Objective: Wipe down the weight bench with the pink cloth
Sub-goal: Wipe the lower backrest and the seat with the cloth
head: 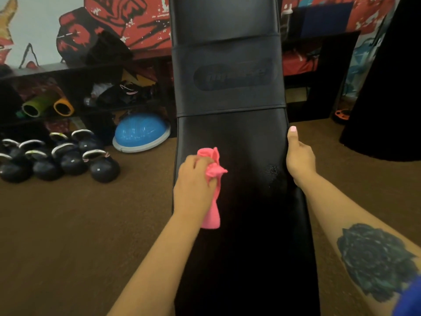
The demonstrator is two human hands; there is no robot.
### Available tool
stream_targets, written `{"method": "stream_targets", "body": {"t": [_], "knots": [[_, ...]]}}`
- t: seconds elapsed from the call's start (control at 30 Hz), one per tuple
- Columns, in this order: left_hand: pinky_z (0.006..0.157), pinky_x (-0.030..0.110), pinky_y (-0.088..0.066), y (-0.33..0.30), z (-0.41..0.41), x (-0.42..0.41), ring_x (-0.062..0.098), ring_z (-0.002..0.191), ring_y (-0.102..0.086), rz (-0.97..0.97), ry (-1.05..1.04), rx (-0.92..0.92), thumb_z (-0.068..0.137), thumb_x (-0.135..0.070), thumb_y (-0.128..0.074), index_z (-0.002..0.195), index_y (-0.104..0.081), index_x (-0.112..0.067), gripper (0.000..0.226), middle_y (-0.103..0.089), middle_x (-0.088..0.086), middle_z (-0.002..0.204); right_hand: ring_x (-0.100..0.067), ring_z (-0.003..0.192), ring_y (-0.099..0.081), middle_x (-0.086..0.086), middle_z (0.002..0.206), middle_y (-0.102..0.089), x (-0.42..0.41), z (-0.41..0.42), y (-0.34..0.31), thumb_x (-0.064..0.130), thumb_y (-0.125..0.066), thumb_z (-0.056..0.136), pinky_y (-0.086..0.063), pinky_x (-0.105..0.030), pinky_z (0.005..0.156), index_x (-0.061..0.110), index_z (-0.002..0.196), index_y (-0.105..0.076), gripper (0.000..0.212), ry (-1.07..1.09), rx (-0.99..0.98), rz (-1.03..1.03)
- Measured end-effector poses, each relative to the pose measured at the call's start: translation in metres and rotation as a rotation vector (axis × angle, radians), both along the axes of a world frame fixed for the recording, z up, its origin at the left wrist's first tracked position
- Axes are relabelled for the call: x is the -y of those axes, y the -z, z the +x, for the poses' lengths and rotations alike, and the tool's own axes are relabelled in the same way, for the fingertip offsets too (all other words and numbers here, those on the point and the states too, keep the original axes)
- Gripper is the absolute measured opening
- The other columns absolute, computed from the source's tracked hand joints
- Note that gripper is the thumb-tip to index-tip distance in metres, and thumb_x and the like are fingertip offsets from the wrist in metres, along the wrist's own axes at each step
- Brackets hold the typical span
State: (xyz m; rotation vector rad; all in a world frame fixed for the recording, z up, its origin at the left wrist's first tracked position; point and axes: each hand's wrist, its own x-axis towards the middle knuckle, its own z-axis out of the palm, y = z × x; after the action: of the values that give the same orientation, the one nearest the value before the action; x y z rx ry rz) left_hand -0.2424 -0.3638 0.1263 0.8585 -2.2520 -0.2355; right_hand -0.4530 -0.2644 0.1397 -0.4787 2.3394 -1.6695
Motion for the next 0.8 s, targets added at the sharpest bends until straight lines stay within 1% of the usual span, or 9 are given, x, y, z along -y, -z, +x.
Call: {"method": "stream_targets", "body": {"t": [0.1,0.17,0.23,0.33,0.5,0.57,0.63,0.67,0.8], "knots": [[0.073,0.021,-0.035,0.023,0.012,-0.018,0.01,0.09,-0.047,0.032,0.026,0.039,0.082,-0.028,-0.052,0.106,-0.063,-0.013,0.03,-0.055,0.005,0.109,-0.022,0.082,-0.053,-0.003,0.08,-0.059,0.001,-0.001,0.002,0.068,-0.021,0.089,-0.042,-0.038,0.078,0.009,0.086,-0.063,0.073,0.009,-0.006,0.015],[0.068,0.024,-0.039,0.035,0.007,-0.038,0.015,0.087,-0.05,0.041,0.116,0.07,0.08,-0.034,-0.048,0.1,-0.064,-0.014,0.032,-0.056,0.005,0.104,-0.024,0.082,-0.055,-0.003,0.079,-0.06,0.001,-0.001,0.002,0.069,-0.02,0.088,-0.043,-0.039,0.077,0.011,0.078,-0.061,0.072,0.015,-0.004,0.018],[0.064,0.028,-0.045,0.034,-0.008,-0.043,0.02,0.087,-0.052,0.017,0.18,0.084,0.08,-0.041,-0.043,0.1,-0.065,-0.015,0.039,-0.055,0.004,0.103,-0.023,0.082,-0.054,-0.001,0.076,-0.058,0.001,-0.001,0.003,0.069,-0.021,0.088,-0.042,-0.039,0.077,0.008,0.084,-0.063,0.075,0.015,-0.007,0.012],[0.062,0.028,-0.043,0.013,-0.025,-0.032,0.022,0.087,-0.052,-0.057,0.155,0.073,0.082,-0.042,-0.039,0.102,-0.064,-0.013,0.044,-0.056,0.007,0.103,-0.021,0.083,-0.051,0.006,0.072,-0.053,0.001,-0.001,0.002,0.067,-0.022,0.089,-0.04,-0.037,0.078,0.008,0.089,-0.063,0.072,0.011,0.003,0.006],[0.069,0.021,-0.033,0.007,-0.005,-0.014,0.011,0.09,-0.046,0.011,0.048,0.002,0.084,-0.027,-0.054,0.106,-0.063,-0.013,0.027,-0.054,0.004,0.108,-0.024,0.084,-0.055,-0.001,0.078,-0.058,0.001,-0.003,0.004,0.068,-0.02,0.088,-0.045,-0.041,0.081,0.007,0.091,-0.063,0.075,0.001,-0.006,0.029],[0.065,0.025,-0.04,0.028,0.003,-0.031,0.014,0.089,-0.048,0.04,0.112,0.053,0.081,-0.032,-0.052,0.103,-0.063,-0.016,0.029,-0.054,0.003,0.105,-0.024,0.083,-0.056,-0.001,0.078,-0.058,0.002,-0.004,0.006,0.069,-0.02,0.088,-0.045,-0.041,0.081,0.006,0.091,-0.064,0.076,0.008,-0.016,0.025],[0.058,0.031,-0.05,0.048,0.001,-0.053,0.018,0.086,-0.053,0.022,0.209,0.119,0.078,-0.037,-0.053,0.099,-0.063,-0.019,0.03,-0.054,0.001,0.1,-0.024,0.083,-0.056,-0.004,0.08,-0.061,0.002,-0.004,0.006,0.069,-0.02,0.088,-0.045,-0.041,0.081,0.007,0.086,-0.063,0.076,0.015,-0.027,0.021],[0.055,0.029,-0.051,0.05,-0.006,-0.058,0.019,0.085,-0.055,0.01,0.237,0.133,0.078,-0.039,-0.053,0.099,-0.063,-0.02,0.03,-0.055,0.001,0.098,-0.025,0.083,-0.056,-0.005,0.081,-0.061,0.003,-0.004,0.007,0.07,-0.02,0.087,-0.045,-0.042,0.081,0.009,0.081,-0.063,0.074,0.017,-0.031,0.022],[0.055,0.029,-0.046,0.026,-0.032,-0.045,0.022,0.084,-0.055,-0.084,0.197,0.088,0.081,-0.041,-0.046,0.099,-0.065,-0.016,0.036,-0.056,0.004,0.097,-0.023,0.086,-0.053,-0.001,0.081,-0.058,0.002,-0.004,0.005,0.069,-0.02,0.088,-0.042,-0.038,0.081,0.024,0.067,-0.054,0.061,0.02,-0.032,0.031]]}}
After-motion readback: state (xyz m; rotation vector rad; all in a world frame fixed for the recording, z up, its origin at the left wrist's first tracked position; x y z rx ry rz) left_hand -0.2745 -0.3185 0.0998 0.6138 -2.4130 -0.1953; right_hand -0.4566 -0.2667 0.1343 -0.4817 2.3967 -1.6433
